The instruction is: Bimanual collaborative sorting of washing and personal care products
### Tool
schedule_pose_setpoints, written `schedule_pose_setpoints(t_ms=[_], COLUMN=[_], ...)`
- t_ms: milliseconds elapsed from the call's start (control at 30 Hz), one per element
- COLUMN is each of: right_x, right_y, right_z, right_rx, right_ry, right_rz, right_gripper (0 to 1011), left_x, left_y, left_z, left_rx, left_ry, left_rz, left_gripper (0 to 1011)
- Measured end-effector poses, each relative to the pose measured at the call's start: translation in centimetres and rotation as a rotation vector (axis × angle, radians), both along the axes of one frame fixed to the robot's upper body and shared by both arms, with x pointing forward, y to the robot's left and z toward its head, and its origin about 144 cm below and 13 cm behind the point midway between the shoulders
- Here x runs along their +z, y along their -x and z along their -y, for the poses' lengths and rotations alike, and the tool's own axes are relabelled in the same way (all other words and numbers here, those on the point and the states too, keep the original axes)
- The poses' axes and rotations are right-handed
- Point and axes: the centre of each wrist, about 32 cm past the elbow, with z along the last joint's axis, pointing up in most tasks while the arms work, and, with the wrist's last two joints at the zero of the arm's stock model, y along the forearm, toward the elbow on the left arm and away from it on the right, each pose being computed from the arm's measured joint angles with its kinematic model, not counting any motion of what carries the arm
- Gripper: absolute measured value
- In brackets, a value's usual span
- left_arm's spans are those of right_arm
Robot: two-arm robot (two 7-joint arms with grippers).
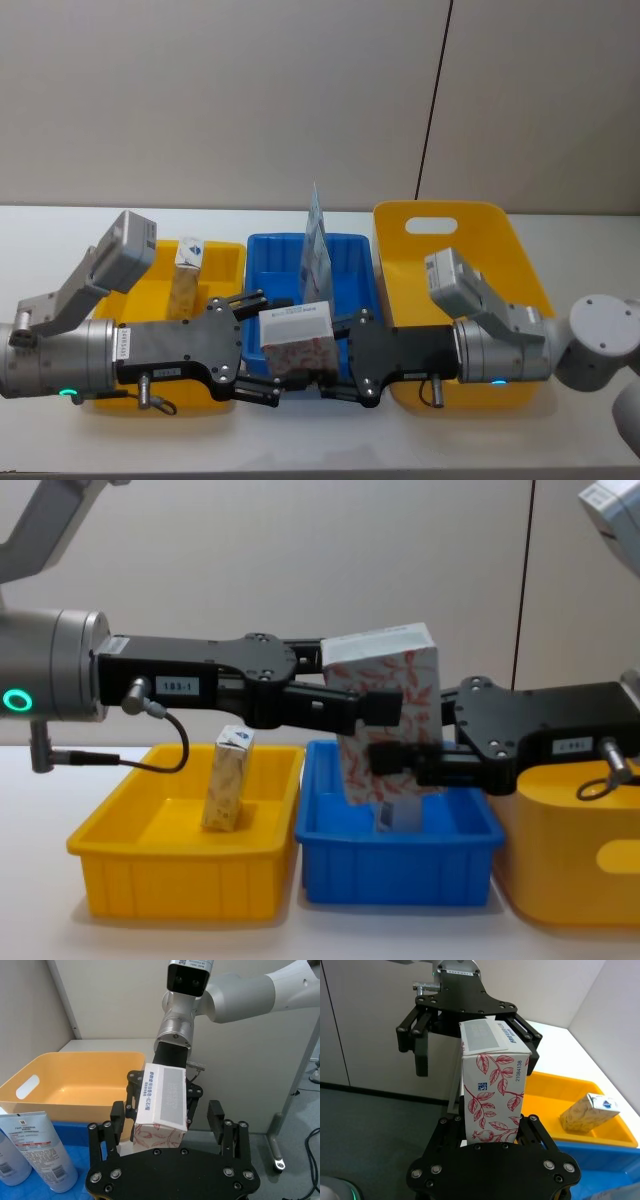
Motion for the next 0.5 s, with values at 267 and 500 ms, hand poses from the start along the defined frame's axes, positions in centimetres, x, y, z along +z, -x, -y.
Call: schedule_pose_setpoints(t_ms=[267,500], right_x=[0.1,0.2], right_y=[0.7,1.5], right_z=[1.1,2.5], right_rx=[-0.016,-0.042], right_ry=[0.004,0.003], right_rz=[0.005,0.003], right_gripper=[364,364], left_x=[0.0,0.0], left_y=[0.0,0.0], left_z=[0.0,-0.1], left_rx=[0.001,0.002], left_ry=[-0.001,-0.001], left_rz=[0.0,0.001], left_gripper=[1001,1001])
